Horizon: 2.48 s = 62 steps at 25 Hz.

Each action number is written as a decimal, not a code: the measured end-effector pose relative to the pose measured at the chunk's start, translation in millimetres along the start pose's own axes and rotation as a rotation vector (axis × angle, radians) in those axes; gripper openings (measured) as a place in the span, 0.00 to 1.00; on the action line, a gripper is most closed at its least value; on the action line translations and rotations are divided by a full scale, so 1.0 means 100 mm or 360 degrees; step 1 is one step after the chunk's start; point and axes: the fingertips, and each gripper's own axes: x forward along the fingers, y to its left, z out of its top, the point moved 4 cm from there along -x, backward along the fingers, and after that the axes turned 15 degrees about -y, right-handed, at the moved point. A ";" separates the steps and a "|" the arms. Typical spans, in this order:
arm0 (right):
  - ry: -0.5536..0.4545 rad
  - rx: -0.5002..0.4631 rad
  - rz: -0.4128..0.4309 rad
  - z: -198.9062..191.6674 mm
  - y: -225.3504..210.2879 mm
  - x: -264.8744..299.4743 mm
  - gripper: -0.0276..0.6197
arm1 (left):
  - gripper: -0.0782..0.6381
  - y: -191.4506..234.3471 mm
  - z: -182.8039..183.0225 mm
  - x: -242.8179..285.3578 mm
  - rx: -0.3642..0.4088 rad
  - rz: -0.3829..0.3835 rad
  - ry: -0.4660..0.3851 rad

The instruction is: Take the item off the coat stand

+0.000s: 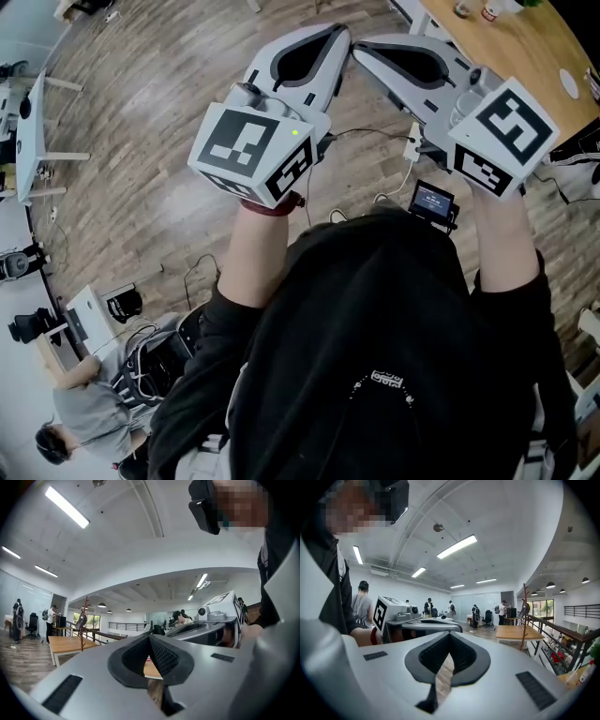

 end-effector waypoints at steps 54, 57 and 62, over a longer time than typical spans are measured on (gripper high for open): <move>0.0146 -0.0094 -0.0242 0.05 -2.20 0.81 0.07 | 0.10 1.50 -0.42 1.93 -0.0088 -0.0423 -0.0007; 0.0162 -0.0091 -0.0219 -0.01 -2.26 1.05 0.07 | 0.10 1.75 -0.46 1.89 -0.0110 -0.0391 -0.0003; 0.0199 -0.0050 -0.0145 -0.10 -2.36 1.35 0.07 | 0.10 2.07 -0.51 1.85 -0.0147 -0.0302 0.0001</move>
